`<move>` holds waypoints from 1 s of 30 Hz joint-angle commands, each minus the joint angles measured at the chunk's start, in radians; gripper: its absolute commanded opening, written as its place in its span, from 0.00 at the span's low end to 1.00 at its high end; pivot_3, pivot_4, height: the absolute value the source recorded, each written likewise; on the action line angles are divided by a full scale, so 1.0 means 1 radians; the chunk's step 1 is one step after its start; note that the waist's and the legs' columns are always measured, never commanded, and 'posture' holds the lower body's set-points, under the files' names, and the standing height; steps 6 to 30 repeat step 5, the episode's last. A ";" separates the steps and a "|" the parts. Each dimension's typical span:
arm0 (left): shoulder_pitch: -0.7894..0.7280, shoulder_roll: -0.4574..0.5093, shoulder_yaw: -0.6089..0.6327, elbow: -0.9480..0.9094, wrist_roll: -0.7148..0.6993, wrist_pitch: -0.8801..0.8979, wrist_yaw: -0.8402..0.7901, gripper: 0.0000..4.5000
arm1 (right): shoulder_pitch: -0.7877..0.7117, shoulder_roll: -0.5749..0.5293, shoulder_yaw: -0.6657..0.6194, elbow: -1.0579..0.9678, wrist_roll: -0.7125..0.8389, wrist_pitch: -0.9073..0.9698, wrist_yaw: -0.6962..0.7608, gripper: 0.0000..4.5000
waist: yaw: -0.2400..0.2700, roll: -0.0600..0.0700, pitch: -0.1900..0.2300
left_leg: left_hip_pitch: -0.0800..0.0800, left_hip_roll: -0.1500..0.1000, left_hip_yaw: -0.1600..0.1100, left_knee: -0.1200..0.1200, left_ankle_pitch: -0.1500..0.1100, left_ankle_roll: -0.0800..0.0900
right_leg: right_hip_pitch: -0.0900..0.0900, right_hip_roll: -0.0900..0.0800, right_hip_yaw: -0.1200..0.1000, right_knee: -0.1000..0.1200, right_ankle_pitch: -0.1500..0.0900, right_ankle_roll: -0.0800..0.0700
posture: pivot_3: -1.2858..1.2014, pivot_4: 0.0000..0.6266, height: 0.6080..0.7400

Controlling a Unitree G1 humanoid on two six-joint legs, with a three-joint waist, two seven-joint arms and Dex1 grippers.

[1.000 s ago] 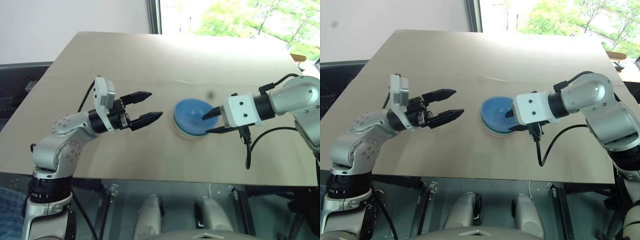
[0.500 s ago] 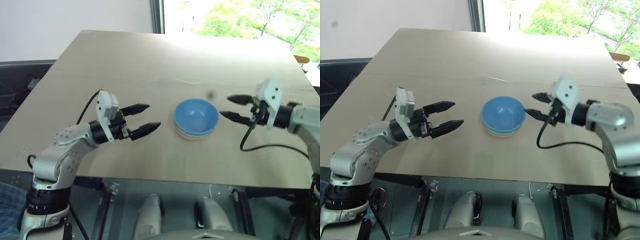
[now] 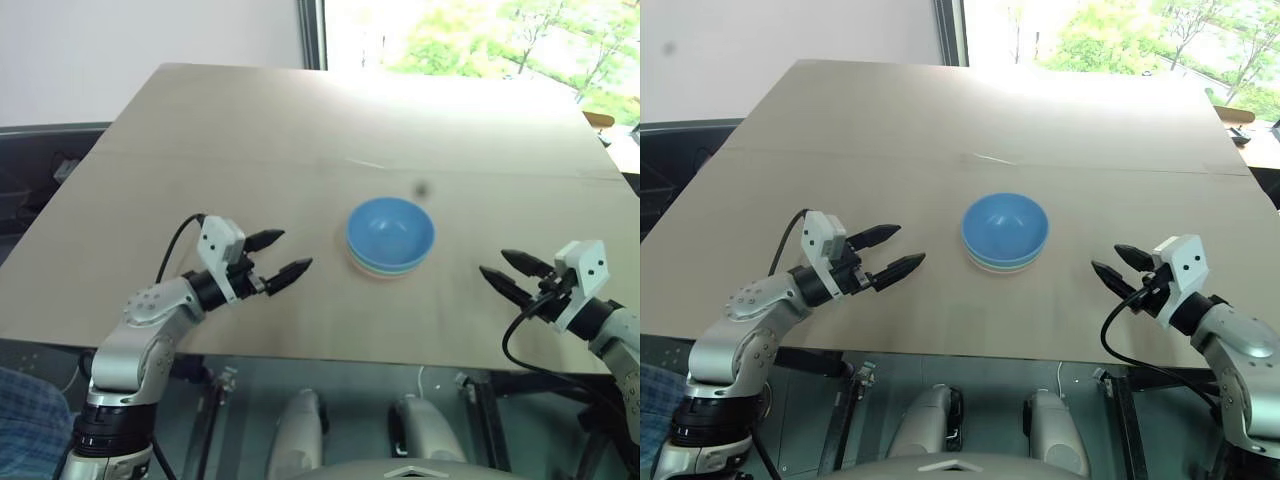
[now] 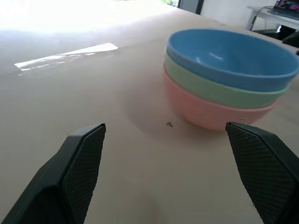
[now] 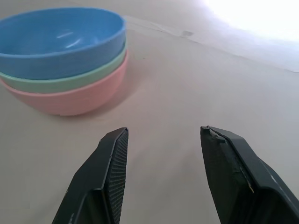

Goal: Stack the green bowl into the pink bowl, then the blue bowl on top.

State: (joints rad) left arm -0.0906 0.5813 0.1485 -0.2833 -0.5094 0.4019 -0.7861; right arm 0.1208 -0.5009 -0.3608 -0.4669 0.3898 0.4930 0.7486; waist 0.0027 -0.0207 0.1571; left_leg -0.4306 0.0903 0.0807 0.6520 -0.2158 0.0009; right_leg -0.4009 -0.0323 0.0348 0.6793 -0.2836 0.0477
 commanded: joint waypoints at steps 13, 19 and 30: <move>0.035 -0.006 0.016 -0.022 0.023 -0.055 0.009 0.97 | 0.042 0.010 -0.016 0.044 0.022 -0.134 -0.001 0.57 | -0.001 0.000 0.000 | 0.000 0.000 0.000 0.000 0.000 0.000 | 0.000 0.000 0.000 -0.001 0.000 0.000 | 0.52 0.24 1.00; 0.035 -0.006 0.016 -0.022 0.023 -0.055 0.009 0.97 | 0.042 0.010 -0.016 0.044 0.022 -0.134 -0.001 0.57 | -0.001 0.000 0.000 | 0.000 0.000 0.000 0.000 0.000 0.000 | 0.000 0.000 0.000 -0.001 0.000 0.000 | 0.52 0.24 1.00; 0.035 -0.006 0.016 -0.022 0.023 -0.055 0.009 0.97 | 0.042 0.010 -0.016 0.044 0.022 -0.134 -0.001 0.57 | -0.001 0.000 0.000 | 0.000 0.000 0.000 0.000 0.000 0.000 | 0.000 0.000 0.000 -0.001 0.000 0.000 | 0.52 0.24 1.00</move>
